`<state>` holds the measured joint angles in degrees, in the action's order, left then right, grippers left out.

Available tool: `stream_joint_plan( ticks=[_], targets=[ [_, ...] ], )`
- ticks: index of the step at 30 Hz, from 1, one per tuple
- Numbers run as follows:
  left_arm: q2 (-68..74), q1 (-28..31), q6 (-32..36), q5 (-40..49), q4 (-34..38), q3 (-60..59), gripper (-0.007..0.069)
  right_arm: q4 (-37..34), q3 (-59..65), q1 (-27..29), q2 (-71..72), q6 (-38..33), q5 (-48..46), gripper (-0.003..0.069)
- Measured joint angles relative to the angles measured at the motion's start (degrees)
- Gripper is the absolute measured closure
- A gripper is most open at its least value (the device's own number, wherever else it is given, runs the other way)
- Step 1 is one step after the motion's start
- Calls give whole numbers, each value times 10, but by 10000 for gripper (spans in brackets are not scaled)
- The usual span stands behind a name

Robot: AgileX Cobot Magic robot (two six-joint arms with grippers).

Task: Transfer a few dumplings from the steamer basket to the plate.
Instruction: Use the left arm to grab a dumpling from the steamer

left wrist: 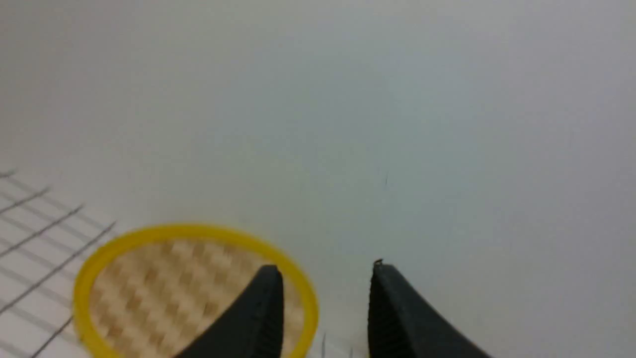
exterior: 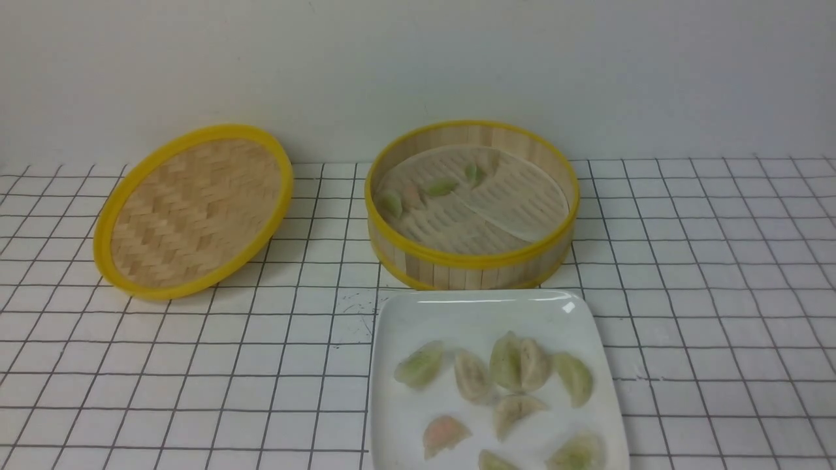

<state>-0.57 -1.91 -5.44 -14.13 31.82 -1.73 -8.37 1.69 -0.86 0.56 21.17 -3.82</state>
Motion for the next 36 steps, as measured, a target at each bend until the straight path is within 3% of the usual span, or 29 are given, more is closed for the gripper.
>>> stream_joint_plan(
  ticks=[4, 13, 18, 20, 26, 30, 31, 34, 36],
  targets=[
    [0, 0, 0, -71, 40, 0, 400, 0, 0, 0, 0, 0, 5, 270],
    [0, 0, -7, -97, 47, 0, 411, -6, 0, 0, 0, 3, 15, 270],
    [0, 0, -7, -95, 46, 36, 573, -22, 0, 0, 0, 43, 128, 281],
    [0, 0, 2, -76, 35, 61, 604, -22, 0, 0, 0, 52, 162, 284],
    [56, 0, 38, 72, 7, 184, 631, -11, 0, 0, 0, 60, 190, 288],
    [210, 0, 88, 312, -13, 339, 631, -1, 0, 0, 0, 62, 189, 293],
    [277, 0, 108, 410, -20, 400, 631, 0, -1, 0, 0, 68, 177, 302],
    [377, 0, 148, 543, -28, 484, 631, 4, -28, 0, 0, 87, 75, 356],
    [494, 0, 187, 655, -32, 569, 631, 16, -105, 0, -7, 87, -79, 469]
  ],
)
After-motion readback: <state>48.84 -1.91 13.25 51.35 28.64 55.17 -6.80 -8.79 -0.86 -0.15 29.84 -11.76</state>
